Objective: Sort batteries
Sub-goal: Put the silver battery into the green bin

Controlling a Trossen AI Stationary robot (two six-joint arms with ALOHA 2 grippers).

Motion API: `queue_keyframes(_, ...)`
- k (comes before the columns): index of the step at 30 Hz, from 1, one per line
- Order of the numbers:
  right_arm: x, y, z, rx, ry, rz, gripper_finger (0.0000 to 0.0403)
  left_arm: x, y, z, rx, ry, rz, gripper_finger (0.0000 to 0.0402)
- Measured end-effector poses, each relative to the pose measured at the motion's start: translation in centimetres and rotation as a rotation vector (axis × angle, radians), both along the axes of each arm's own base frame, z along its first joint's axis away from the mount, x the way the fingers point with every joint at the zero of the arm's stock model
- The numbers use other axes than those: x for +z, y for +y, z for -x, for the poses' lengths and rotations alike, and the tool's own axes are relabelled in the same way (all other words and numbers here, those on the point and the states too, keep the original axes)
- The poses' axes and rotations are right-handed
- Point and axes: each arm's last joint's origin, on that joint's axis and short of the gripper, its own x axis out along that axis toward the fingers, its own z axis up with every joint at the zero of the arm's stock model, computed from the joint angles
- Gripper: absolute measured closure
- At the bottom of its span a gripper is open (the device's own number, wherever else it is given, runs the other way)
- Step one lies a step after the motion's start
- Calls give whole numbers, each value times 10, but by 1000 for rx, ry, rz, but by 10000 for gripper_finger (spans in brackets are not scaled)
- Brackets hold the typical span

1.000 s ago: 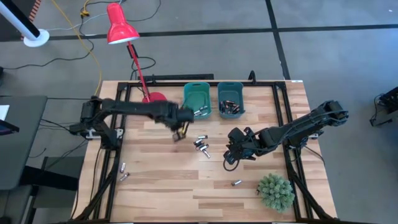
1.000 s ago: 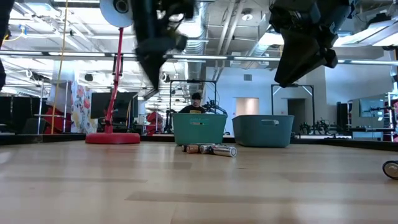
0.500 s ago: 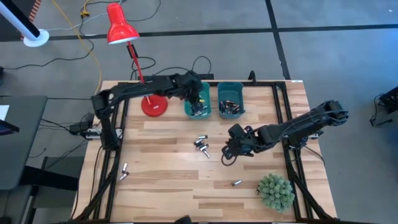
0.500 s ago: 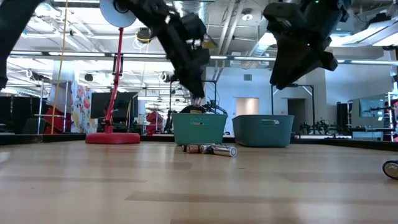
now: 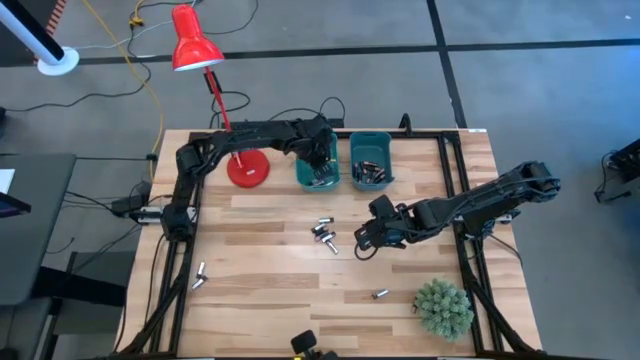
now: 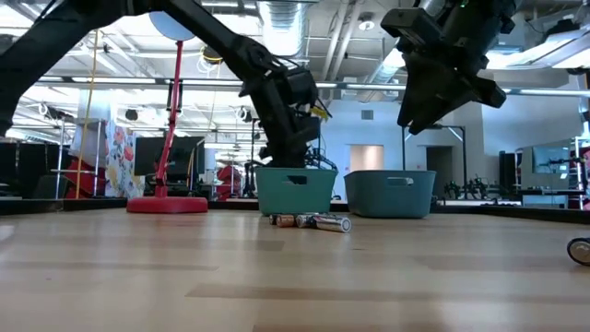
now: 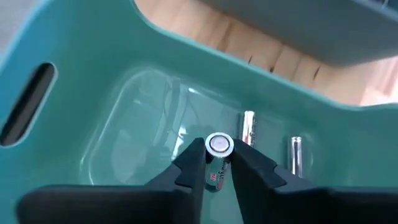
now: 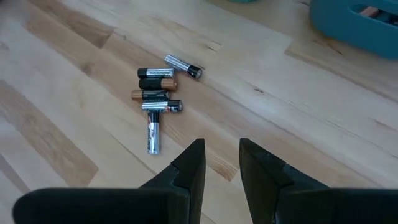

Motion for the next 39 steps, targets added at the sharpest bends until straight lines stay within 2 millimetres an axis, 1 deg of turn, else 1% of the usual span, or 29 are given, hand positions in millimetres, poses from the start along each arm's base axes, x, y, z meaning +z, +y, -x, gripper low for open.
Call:
queue_keyframes(4, 0, 2, 1, 12, 4, 3, 287, 4, 0, 0, -3, -6, -6, 290)
queue_keyframes(7, -1, 2, 2, 15, 14, 6, 287, 4, 0, 2, 1, 5, 0, 271)
queue_keyframes(10, -1, 2, 2, 33, 29, 8, 287, 4, 0, 3, 2, 12, 4, 263)
queue_keyframes(15, -1, 2, 2, 42, 32, 6, 279, 4, 0, 3, -23, 24, -17, 262)
queue_keyframes(17, -1, 2, 2, 44, 33, 7, 275, 7, -1, 4, -35, 40, -18, 261)
queue_keyframes(20, -1, 2, 2, 45, 37, 9, 266, 21, 1, 1, -45, 29, -34, 261)
queue_keyframes(25, -2, 2, 4, 46, 50, 12, 247, 57, 2, 0, -22, 16, -26, 260)
queue_keyframes(27, -2, 3, 4, 51, 50, 13, 239, 72, -3, 0, -34, 33, -21, 260)
queue_keyframes(29, -2, 5, 4, 71, 54, 15, 233, 88, -12, 3, -48, 53, -12, 260)
queue_keyframes(32, -2, 11, 5, 130, 63, 8, 230, 110, -36, 7, -64, 39, 1, 260)
queue_keyframes(34, -2, 15, 6, 179, 75, -1, 232, 120, -57, 9, -93, 21, 4, 260)
queue_keyframes(36, -2, 20, 7, 229, 85, 9, 236, 127, -83, 12, -129, -27, -3, 260)
queue_keyframes(38, -2, 27, 9, 279, 93, 25, 241, 129, -108, 16, -157, -92, -5, 260)
queue_keyframes(39, -2, 30, 11, 303, 96, 33, 243, 127, -121, 19, -170, -121, -1, 260)
